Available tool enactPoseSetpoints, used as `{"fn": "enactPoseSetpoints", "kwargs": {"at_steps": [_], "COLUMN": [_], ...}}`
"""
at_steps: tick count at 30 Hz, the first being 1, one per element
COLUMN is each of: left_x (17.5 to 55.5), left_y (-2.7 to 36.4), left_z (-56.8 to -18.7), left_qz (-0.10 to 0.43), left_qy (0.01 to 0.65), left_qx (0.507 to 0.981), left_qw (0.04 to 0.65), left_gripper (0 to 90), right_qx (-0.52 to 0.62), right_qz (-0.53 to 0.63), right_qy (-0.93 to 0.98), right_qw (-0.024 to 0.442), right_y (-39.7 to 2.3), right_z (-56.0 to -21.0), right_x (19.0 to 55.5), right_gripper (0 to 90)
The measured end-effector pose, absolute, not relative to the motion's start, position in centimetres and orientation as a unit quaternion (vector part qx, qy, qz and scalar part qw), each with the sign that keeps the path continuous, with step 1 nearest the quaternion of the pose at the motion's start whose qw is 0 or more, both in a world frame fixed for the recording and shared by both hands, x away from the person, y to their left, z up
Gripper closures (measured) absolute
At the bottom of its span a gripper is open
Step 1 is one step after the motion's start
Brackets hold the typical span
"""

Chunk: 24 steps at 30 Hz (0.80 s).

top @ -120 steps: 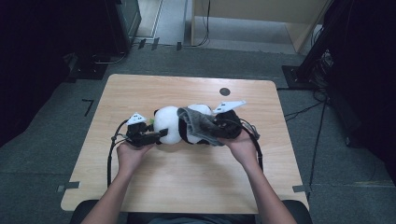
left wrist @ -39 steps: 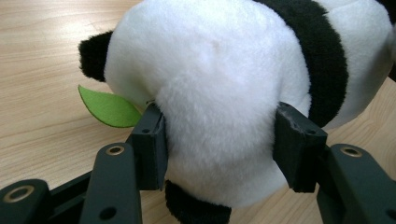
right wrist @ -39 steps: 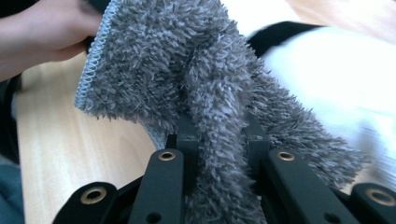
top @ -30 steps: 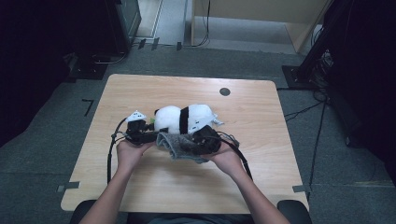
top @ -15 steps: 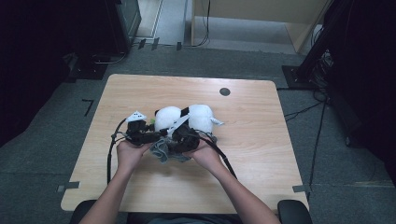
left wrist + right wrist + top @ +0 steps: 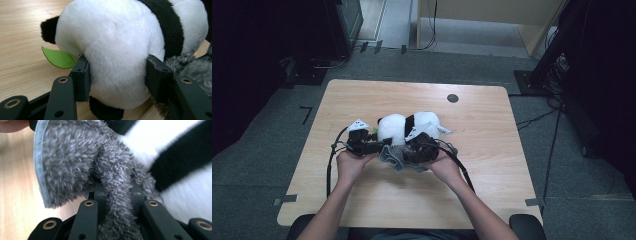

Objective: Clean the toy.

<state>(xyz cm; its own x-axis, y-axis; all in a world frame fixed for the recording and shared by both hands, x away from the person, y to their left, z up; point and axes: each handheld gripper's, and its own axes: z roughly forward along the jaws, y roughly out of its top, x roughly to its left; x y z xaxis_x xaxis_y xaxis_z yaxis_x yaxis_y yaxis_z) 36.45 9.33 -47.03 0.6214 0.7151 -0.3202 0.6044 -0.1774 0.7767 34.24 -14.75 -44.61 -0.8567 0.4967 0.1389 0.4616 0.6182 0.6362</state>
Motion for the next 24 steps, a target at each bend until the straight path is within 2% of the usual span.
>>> {"fn": "enactPoseSetpoints", "kwargs": {"at_steps": [13, 24], "left_x": [36.5, 36.5], "left_y": [9.4, 9.4], "left_z": [-47.2, -47.2], "left_qz": [0.058, 0.061], "left_qy": [0.426, 0.426], "left_qx": [0.767, 0.767], "left_qw": [0.476, 0.475], "left_gripper": [44.9, 45.3], "right_qx": [0.304, 0.359], "right_qz": [0.36, 0.369], "right_qy": [0.881, 0.854], "right_qw": [0.039, 0.073], "right_y": [-20.5, -26.5], "right_z": [-43.8, -43.4], "right_x": [33.2, 33.5], "right_gripper": [75.2, 75.4]}}
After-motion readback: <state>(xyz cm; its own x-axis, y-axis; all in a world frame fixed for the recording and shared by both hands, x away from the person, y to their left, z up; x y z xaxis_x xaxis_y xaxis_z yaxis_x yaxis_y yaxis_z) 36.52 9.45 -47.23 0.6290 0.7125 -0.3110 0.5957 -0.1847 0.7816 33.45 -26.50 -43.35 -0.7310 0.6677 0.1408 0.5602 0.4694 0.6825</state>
